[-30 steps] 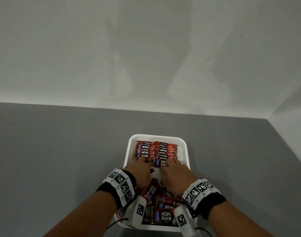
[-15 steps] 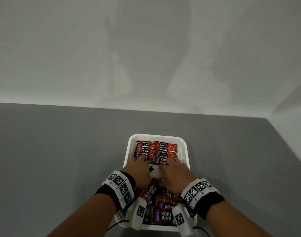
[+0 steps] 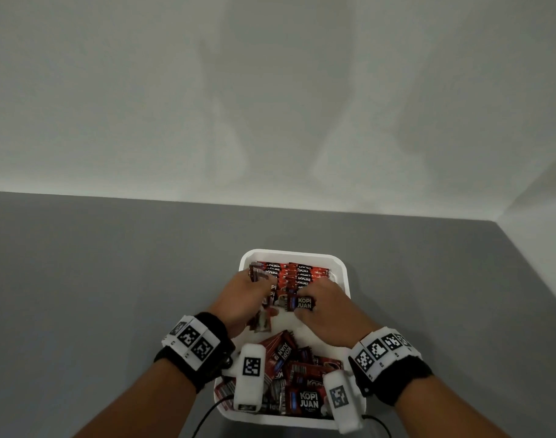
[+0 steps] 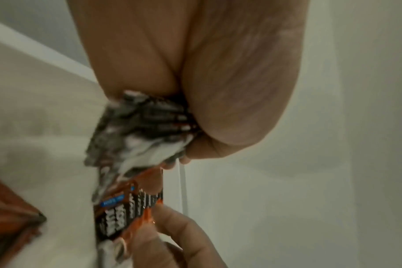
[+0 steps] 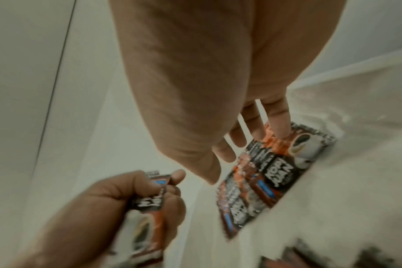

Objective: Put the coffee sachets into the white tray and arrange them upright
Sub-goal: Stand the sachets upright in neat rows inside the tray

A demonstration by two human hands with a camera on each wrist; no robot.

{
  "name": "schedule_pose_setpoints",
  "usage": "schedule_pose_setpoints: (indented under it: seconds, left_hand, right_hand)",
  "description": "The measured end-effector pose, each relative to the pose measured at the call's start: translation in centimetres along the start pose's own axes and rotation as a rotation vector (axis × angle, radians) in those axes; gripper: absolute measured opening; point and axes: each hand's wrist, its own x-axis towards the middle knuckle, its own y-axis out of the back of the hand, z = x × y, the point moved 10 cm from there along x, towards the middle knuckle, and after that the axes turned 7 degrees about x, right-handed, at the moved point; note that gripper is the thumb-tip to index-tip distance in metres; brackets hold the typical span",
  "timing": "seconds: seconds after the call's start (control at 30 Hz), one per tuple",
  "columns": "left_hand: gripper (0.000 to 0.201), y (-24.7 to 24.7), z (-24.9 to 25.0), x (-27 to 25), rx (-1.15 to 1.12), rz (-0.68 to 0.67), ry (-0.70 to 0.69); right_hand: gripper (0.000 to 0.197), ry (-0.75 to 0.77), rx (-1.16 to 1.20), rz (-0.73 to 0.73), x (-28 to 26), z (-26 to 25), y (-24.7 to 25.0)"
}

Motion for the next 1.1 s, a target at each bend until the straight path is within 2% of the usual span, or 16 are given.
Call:
schedule_pose_setpoints:
  seconds: [0.1,0.17,0.27,0.33,0.43,0.5,0.57,0.63,0.77,0.9,1.1]
  left_hand:
    - [0.023,0.3,0.2,0.1,-0.187,0.061,-0.052]
    - [0.019,0.1,0.4,0.0,-0.292,0.079,-0.077]
    - [0.017,0.1,0.7,-0.2,-0.352,0.112,-0.093]
    - [0.009,0.8,0.9,-0.3,-0.382,0.157,-0.096]
    - [0.002,2.0,0.4,-0.1,-0.411,0.199,-0.098]
    - [0.007,2.1,0.5,-0.4,-0.391,0.196,-0.105]
    - [0.002,2.4,0.3,-0.6,-0.358,0.232,-0.093]
    - [0.014,3.5,-0.1,-0.7,-0.365,0.3,-0.073]
    - [0.01,5.5,-1.5,-0.6,-0.329,0.38,-0.008]
    - [0.008,5.6,-2.2,-0.7,-0.318,0.374,0.028]
    - [0.013,5.5,-3.4,-0.9,-0.319,0.373,0.077]
  right_hand:
    - [0.019,-0.052,0.406,0.08,-0.4,-1.8,1.8]
    - [0.021,-0.065,0.633,0.064,-0.5,-2.9,1.6]
    - [0.026,-0.038,0.733,0.11,-0.5,-3.8,2.0]
    - [0.026,-0.058,0.734,0.177,-0.2,-3.2,2.9]
    - [0.024,-0.08,0.654,0.242,0.2,-2.4,4.1]
    - [0.019,-0.058,0.509,0.239,0.4,-2.7,4.4]
    - [0.014,-0.03,0.371,0.229,0.9,-3.0,4.6]
    - [0.014,-0.039,0.291,0.2,1.7,-2.7,4.4]
    - [0.019,-0.086,0.068,0.081,3.5,-1.5,1.8]
    - [0.02,-0.066,-0.058,-0.026,5.1,-1.5,-1.9]
    - [0.024,-0.026,-0.203,-0.018,6.8,-1.7,-4.1]
